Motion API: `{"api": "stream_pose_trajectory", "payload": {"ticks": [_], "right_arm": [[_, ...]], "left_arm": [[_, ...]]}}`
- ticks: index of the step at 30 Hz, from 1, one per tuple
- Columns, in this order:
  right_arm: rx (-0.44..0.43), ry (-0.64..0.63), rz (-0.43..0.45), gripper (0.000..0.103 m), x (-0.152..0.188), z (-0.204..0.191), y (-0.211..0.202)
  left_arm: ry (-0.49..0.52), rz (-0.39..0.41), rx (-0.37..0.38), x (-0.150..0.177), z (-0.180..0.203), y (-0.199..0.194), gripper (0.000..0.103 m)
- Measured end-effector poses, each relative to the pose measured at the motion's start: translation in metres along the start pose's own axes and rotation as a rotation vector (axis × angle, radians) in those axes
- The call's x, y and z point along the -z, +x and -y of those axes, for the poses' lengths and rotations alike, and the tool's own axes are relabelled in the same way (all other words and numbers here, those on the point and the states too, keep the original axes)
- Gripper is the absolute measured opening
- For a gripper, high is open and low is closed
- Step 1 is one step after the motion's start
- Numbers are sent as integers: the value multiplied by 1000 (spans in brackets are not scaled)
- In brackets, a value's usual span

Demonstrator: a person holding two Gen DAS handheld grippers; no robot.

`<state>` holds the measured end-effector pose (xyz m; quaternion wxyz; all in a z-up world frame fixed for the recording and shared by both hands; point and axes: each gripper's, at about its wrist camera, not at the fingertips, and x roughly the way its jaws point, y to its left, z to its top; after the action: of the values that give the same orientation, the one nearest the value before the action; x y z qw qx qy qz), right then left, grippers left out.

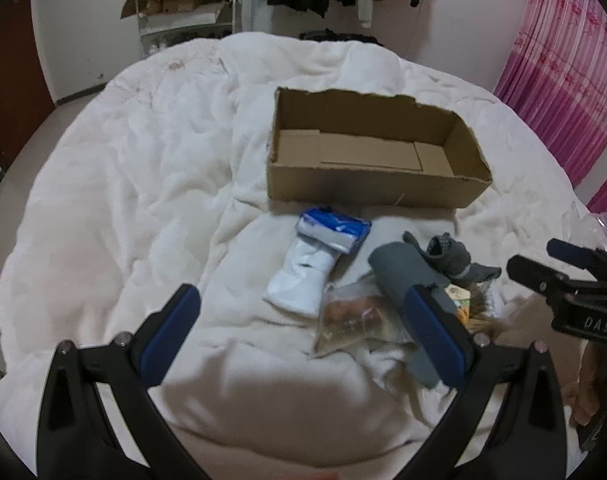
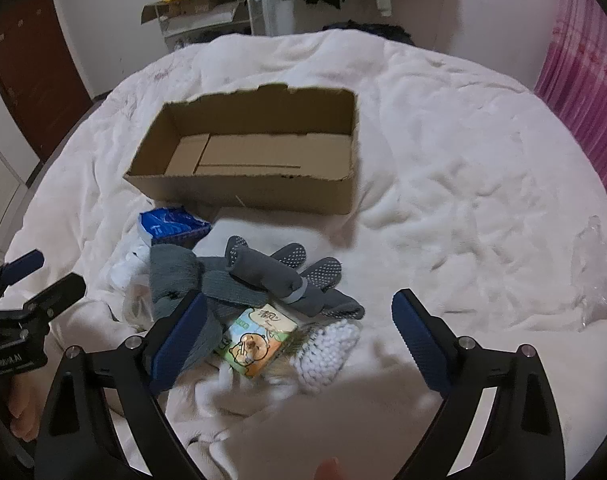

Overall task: Organize objects
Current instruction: 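Grasp the white socks with the left tool while the right tool grasps the grey gloves, both into box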

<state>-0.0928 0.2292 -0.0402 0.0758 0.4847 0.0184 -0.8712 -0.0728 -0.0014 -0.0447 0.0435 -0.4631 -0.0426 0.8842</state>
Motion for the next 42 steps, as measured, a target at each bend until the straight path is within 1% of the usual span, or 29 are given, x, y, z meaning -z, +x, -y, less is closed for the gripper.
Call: {"api": "stream_pose_trajectory", "payload": {"ticks": [2, 4, 5, 6, 7, 8, 9, 11, 12, 15, 16, 17, 18, 19, 20, 21, 22, 23, 25, 26, 28, 30, 34, 36, 37, 39, 40, 42], "right_arm": [[-12, -6, -17, 93, -2, -2, 11], [-22, -10, -39, 89, -6, -3, 25], [-26, -14, -46, 87, -9, -5, 31], [-26, -21, -51, 87, -13, -7, 38], [-24, -26, -57, 87, -15, -9, 44], [-20, -31, -66, 87, -18, -9, 51], [-17, -33, -78, 86, -19, -8, 59], [-32, -16, -104, 83, -20, -3, 76], [-50, -6, -119, 80, -20, -1, 83], [-76, -9, -156, 75, -18, -2, 102], [-80, -12, -162, 73, -16, -4, 105], [-92, -13, -167, 68, -15, -4, 111], [-101, -12, -174, 64, -14, -4, 113], [-117, -10, -181, 62, -14, -4, 115], [-126, -8, -180, 57, -13, -3, 114], [-138, -5, -175, 51, -13, -3, 112], [-146, -2, -170, 48, -12, -2, 111], [-157, -1, -167, 43, -11, -2, 110], [-170, 1, -156, 32, -9, -1, 107], [-177, 4, -148, 24, -8, 0, 104], [-191, 14, -122, 23, -5, 3, 96], [-203, 28, -83, 22, -3, 8, 83], [-227, 49, -26, 21, 2, 14, 59], [-241, 57, -5, 21, -3, 16, 49], [-242, 56, 8, 20, -6, 16, 43], [-246, 51, 44, 20, -13, 14, 28], [-247, 44, 66, 20, -19, 12, 19], [-247, 42, 95, 20, -30, 14, 5]], "left_arm": [[4, -34, -4, -3, -3, 19, 102], [-22, -83, 27, -4, -10, 43, 101], [-42, -112, 36, -4, -14, 56, 98], [-58, -140, 35, -5, -17, 66, 91], [-78, -177, 41, -6, -22, 78, 88], [-90, -192, 53, -7, -24, 85, 88], [-97, -198, 63, -9, -25, 89, 88], [-84, -196, 43, -12, -24, 96, 88], [-72, -195, 32, -13, -22, 100, 88], [-42, -215, 3, -9, -16, 111, 86], [-38, -226, 3, -7, -15, 115, 83], [-39, -239, 3, -6, -15, 118, 81], [-43, -249, 7, -5, -16, 120, 78], [-46, -251, 11, -5, -16, 121, 74], [-43, -249, 15, -4, -16, 120, 72], [-36, -244, 20, -3, -14, 119, 67], [-21, -236, 19, -2, -11, 116, 61], [-11, -228, 14, -1, -9, 114, 58], [4, -203, 10, 2, -5, 105, 48], [6, -194, 14, 3, -5, 101, 46], [3, -169, 33, 6, -4, 88, 40], [4, -141, 68, 9, -2, 74, 39], [14, -71, 88, 12, 2, 42, 39], [23, -40, 92, 6, 7, 32, 39], [25, -33, 101, -2, 2, 21, 39], [37, -10, 118, -14, 8, 21, 39], [44, 2, 124, -15, 11, 12, 39], [59, 18, 128, -24, 15, 6, 39]]}}
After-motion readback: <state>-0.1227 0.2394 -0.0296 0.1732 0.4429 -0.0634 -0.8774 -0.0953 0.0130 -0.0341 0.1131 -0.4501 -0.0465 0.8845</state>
